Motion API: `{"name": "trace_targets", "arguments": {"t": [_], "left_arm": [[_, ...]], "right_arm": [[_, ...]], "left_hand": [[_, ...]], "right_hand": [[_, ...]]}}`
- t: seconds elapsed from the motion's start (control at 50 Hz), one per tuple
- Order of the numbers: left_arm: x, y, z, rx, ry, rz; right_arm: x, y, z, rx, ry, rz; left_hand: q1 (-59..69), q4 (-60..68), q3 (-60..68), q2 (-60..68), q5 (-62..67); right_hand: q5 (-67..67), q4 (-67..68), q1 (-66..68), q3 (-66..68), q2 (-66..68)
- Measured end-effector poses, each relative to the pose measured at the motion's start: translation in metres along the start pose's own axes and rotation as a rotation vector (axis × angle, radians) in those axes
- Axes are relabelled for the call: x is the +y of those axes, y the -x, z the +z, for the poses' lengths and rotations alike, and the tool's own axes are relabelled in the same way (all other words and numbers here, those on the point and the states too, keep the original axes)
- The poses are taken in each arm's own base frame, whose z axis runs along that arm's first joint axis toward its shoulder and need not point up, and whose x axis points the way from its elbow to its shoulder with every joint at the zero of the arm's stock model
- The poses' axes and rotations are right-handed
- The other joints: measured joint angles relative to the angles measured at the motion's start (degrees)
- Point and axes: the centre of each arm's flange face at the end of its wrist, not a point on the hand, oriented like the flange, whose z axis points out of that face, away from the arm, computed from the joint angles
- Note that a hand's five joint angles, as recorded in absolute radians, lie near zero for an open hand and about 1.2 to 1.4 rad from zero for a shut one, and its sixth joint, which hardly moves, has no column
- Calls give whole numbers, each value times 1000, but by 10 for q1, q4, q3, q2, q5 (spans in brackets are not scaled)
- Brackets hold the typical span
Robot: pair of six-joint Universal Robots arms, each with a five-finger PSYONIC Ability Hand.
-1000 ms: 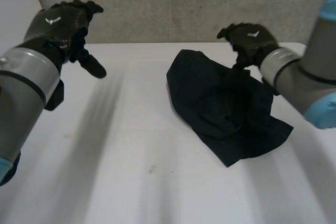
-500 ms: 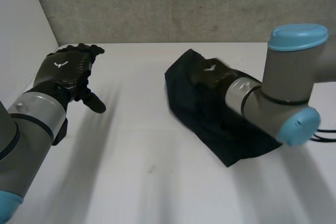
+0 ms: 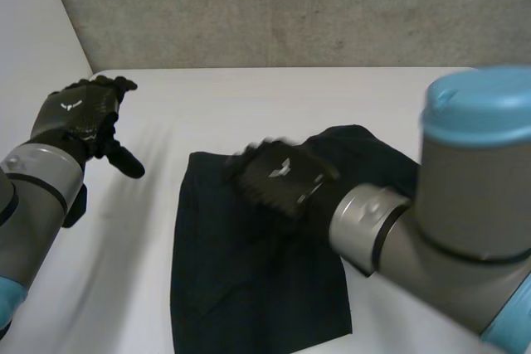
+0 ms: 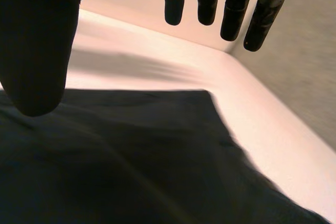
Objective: Fold the shorts.
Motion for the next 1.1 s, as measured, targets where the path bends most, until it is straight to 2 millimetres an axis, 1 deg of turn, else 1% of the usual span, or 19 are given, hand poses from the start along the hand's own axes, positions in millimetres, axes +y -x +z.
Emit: {"name": "trace_targets", "arguments": {"t": [0.02, 0.04, 0.06, 0.18, 0.24, 0.32, 0.4, 0.5, 0.58, 0.74, 0.84, 0.9, 0.92, 0.94, 0.96, 0.98, 1.04, 1.06, 1.1], "left_arm": [[4, -1, -2, 3, 20, -2], [4, -1, -2, 3, 20, -2], [8, -1, -4, 5, 40, -8], [22, 1, -6, 0, 99, -42], [31, 1, -4, -6, 136, -63], [46, 0, -4, -6, 189, -80], [63, -3, -9, 6, 249, -79], [81, -14, -25, 53, 311, -54], [95, -28, -42, 114, 353, -19], [117, -56, -68, 234, 385, 46], [126, -65, -73, 270, 387, 71], [129, -67, -73, 278, 387, 77], [129, -68, -73, 280, 386, 78], [130, -68, -72, 280, 385, 79], [131, -69, -71, 281, 381, 78], [131, -70, -70, 281, 378, 78], [133, -72, -66, 282, 363, 73], [133, -73, -64, 282, 354, 70], [134, -75, -61, 283, 341, 66]], "right_arm": [[-2, -20, -2, 66, 5, 8], [-2, -20, -2, 66, 5, 8], [-4, -35, -4, 114, 9, 13], [-3, -62, -6, 192, 16, 16], [5, -76, -2, 226, 37, 7], [22, -96, 10, 288, 99, -21], [50, -130, 22, 403, 210, -65], [79, -166, 26, 507, 316, -93], [91, -180, 26, 529, 349, -94], [108, -186, 26, 455, 376, -58], [119, -183, 28, 388, 383, -20], [123, -182, 28, 370, 387, -2], [124, -182, 28, 366, 387, 3], [124, -182, 28, 365, 387, 7], [125, -182, 27, 363, 386, 14], [125, -182, 27, 363, 385, 19], [125, -182, 25, 364, 383, 36], [125, -181, 25, 365, 382, 42], [124, -181, 23, 366, 380, 50]], "left_hand": [[0, 0, 0, 0, 0], [0, 0, 0, 0, 0], [0, 0, 0, 0, 0], [0, 0, 0, 0, 0], [0, 0, 0, 0, 0], [0, 0, 0, 0, 0], [0, 0, 0, 0, 0], [0, 0, 0, 0, 0], [0, 0, 0, 0, 0], [0, 0, 0, 0, 0], [0, 0, 0, 0, 0], [0, 0, 0, 0, 0], [0, 0, 0, 0, 0], [0, 0, 0, 0, 0], [0, 0, 0, 0, 0], [0, 0, 0, 0, 0], [2, 0, 1, 0, 0], [2, 0, 1, 0, 0], [2, 0, 2, 0, 0]], "right_hand": [[0, 0, 0, 0, 0], [0, 0, 0, 0, 0], [0, 0, 0, 0, 0], [0, 0, 0, 0, 0], [0, 0, 0, 0, 0], [0, 0, 0, 0, 0], [0, 0, 0, 0, 0], [0, 0, 0, 0, 0], [0, 0, 0, 0, 0], [0, 0, 0, 0, 0], [1, 1, 1, 1, 2], [47, 48, 47, 57, 58], [157, 166, 139, 183, 178], [187, 198, 162, 210, 207], [311, 329, 260, 341, 338], [355, 374, 292, 384, 393], [441, 463, 358, 468, 478], [506, 540, 413, 537, 541], [508, 545, 414, 541, 541]]}}
